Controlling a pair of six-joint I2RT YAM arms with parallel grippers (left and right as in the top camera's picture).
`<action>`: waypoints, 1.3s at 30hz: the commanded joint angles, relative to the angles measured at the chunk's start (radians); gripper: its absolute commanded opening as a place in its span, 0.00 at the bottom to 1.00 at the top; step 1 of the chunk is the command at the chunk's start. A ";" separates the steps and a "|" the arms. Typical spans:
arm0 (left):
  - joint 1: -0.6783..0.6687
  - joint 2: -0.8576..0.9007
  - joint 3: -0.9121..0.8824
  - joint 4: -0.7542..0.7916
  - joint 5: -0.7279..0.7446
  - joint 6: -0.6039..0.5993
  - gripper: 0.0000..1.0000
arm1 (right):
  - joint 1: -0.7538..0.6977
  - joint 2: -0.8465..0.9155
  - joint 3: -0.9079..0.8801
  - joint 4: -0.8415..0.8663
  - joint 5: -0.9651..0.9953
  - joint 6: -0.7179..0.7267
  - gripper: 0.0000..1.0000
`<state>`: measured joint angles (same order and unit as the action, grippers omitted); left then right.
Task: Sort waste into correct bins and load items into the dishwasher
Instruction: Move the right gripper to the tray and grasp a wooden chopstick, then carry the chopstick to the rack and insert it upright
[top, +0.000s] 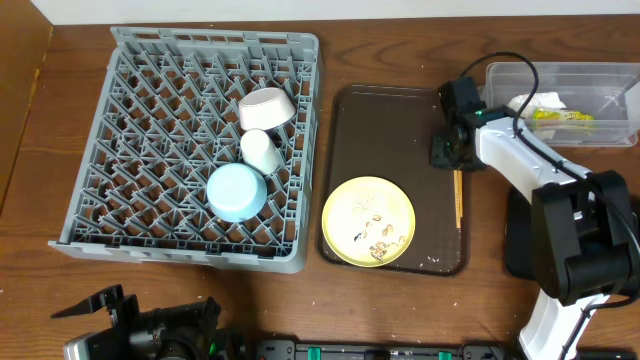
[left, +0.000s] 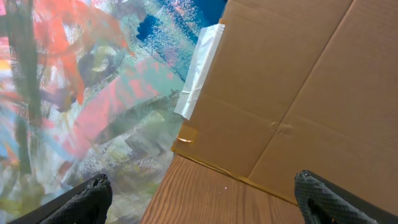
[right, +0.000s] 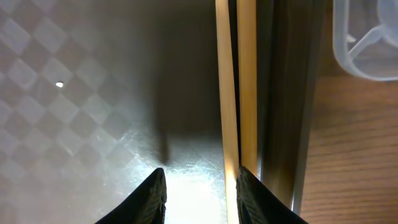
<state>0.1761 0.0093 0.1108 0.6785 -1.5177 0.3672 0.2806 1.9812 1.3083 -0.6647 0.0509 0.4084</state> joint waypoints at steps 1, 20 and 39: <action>0.002 -0.005 0.017 0.004 -0.051 0.006 0.95 | 0.000 0.001 -0.026 0.021 -0.003 -0.010 0.36; 0.002 -0.005 0.017 0.004 -0.051 0.006 0.95 | 0.044 0.001 -0.135 0.129 -0.016 0.047 0.01; 0.002 -0.005 0.017 0.005 -0.051 0.006 0.95 | 0.107 -0.073 0.244 -0.001 -0.311 0.103 0.01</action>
<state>0.1761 0.0093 0.1108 0.6785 -1.5173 0.3676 0.3580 1.9415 1.5032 -0.6643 -0.1860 0.4667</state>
